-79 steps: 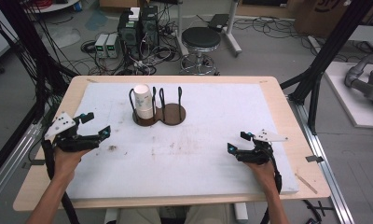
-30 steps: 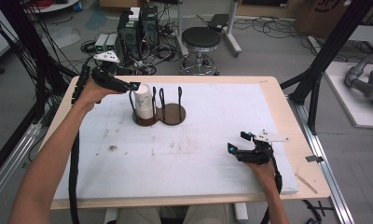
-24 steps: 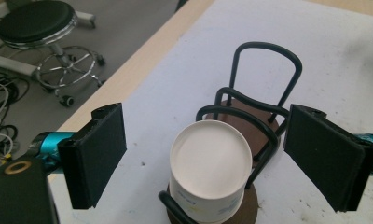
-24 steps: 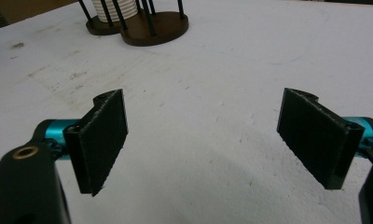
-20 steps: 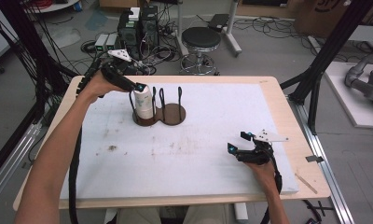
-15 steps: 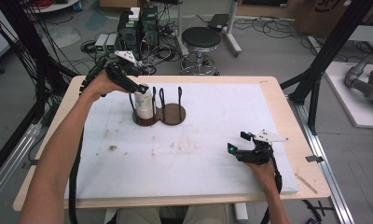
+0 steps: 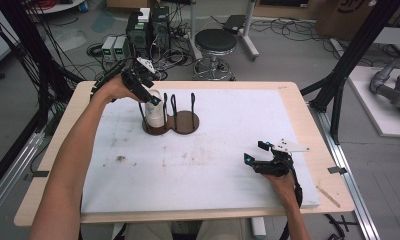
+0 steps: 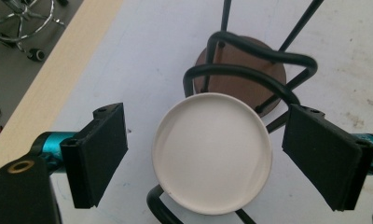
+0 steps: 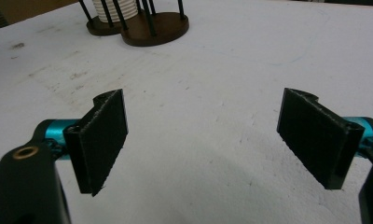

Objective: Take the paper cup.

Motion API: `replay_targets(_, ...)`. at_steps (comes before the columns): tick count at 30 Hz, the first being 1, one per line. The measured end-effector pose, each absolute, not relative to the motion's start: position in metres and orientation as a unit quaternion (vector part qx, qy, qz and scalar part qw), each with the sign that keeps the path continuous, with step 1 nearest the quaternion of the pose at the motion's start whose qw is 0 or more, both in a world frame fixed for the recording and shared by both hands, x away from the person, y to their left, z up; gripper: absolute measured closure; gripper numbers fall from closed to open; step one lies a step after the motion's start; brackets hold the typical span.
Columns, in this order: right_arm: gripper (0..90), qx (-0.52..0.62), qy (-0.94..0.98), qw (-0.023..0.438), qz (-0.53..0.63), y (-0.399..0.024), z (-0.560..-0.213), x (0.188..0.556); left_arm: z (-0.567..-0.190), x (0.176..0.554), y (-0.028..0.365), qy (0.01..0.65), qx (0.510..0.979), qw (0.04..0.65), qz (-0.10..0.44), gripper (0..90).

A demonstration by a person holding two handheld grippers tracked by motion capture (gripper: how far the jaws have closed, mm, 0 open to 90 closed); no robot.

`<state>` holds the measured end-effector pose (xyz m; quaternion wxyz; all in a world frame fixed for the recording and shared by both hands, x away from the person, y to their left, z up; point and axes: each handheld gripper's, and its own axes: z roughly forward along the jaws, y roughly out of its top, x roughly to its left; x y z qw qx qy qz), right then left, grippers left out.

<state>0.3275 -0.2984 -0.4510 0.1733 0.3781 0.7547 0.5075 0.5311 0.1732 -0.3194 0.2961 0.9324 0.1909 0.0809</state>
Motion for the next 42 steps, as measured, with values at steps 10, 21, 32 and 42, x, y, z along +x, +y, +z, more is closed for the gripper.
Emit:
replay_targets(10, 16.5, 0.378, 0.754, 0.174, 0.508, -0.299, -0.451, 0.328, -0.328, 0.534, 0.17, 0.194, 0.942, 0.266, 0.07, 14.8)
replay_targets(21, 16.5, 0.377, 0.753, 0.175, 0.51, -0.299, -0.451, 0.327, -0.335, 0.537, 0.168, 0.194, 0.946, 0.253, 0.059, 20.8)
replay_targets(32, 16.5, 0.378, 0.753, 0.175, 0.51, -0.299, -0.451, 0.327, -0.333, 0.536, 0.167, 0.197, 0.945, 0.255, 0.052, 30.1)
replay_targets(42, 16.5, 0.377, 0.754, 0.177, 0.508, -0.298, -0.451, 0.327, -0.328, 0.535, 0.17, 0.205, 0.941, 0.264, 0.055, 31.8)
